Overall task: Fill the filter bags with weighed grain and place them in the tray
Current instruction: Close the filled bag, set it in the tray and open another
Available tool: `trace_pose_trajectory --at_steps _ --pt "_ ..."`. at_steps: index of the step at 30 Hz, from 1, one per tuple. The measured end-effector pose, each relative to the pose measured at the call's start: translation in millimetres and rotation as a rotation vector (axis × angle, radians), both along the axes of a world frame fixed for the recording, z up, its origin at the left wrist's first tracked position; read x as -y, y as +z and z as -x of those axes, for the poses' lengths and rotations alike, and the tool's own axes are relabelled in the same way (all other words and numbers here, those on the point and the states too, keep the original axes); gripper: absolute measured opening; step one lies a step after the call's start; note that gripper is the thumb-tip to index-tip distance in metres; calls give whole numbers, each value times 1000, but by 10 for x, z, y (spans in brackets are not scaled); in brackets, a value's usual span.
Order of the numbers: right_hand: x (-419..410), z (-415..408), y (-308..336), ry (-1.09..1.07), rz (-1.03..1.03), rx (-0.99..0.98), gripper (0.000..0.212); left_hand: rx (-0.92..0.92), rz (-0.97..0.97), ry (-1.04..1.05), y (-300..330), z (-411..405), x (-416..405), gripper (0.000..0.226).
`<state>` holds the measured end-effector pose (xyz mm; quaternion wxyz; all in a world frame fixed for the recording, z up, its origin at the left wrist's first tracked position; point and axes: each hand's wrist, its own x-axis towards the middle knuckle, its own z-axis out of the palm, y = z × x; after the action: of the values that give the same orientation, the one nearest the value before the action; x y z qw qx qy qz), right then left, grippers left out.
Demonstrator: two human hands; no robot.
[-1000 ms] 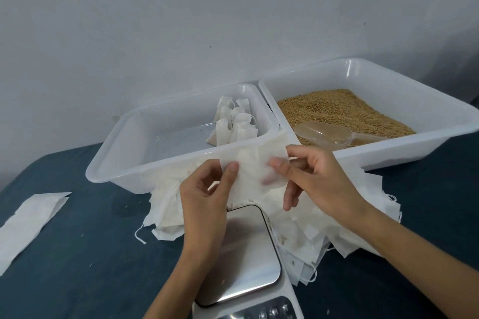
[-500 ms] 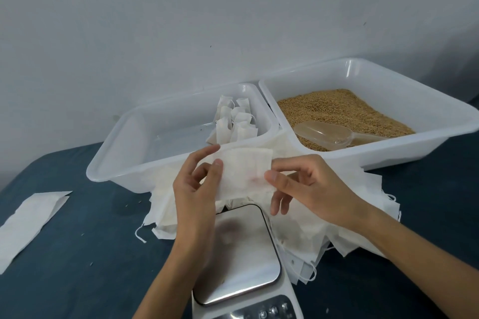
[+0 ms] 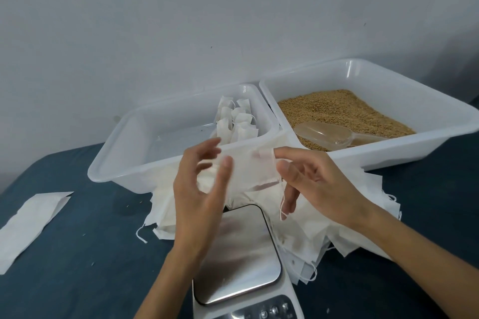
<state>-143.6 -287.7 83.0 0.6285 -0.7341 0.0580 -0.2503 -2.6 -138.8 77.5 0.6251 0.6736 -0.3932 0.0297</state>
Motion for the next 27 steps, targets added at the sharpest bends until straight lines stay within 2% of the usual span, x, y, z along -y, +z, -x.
trace_pose_trajectory --at_steps 2,3,5,7,12,15,16,18,19,20,22,23,24,27 --pt "30 1 12 28 26 -5 85 171 -169 -122 -2 18 -23 58" --pt "45 5 21 32 18 -6 89 225 -251 -171 -17 27 -19 66" --pt "70 33 66 20 -10 -14 84 289 -350 -227 -58 63 8 61" --pt "97 89 160 -3 11 -41 79 314 -361 -235 -76 113 27 54" --pt "125 200 403 128 227 -273 95 227 -321 -252 -63 255 34 40" --pt "130 164 580 202 305 -209 74 114 -266 -278 -61 303 46 26" --pt "226 159 627 152 337 -155 64 61 -233 -287 -57 294 43 22" --pt "593 162 706 -98 436 -99 38 -48 -158 -327 -53 254 28 20" --pt "842 181 717 -242 532 -149 25 -95 -126 -344 -54 240 19 20" --pt "1098 213 707 -350 664 -292 20 -138 -98 -355 -54 233 14 21" --pt "1527 275 585 -406 925 -775 32 -219 -54 -375 -56 233 16 21" --pt "1666 300 488 -381 988 -961 36 -257 -38 -384 -58 237 24 22" --pt "1753 312 412 -359 1010 -1050 35 -289 -27 -389 -67 232 27 24" --pt "1880 269 310 -360 1008 -1005 28 -346 -21 -370 -89 196 31 39"
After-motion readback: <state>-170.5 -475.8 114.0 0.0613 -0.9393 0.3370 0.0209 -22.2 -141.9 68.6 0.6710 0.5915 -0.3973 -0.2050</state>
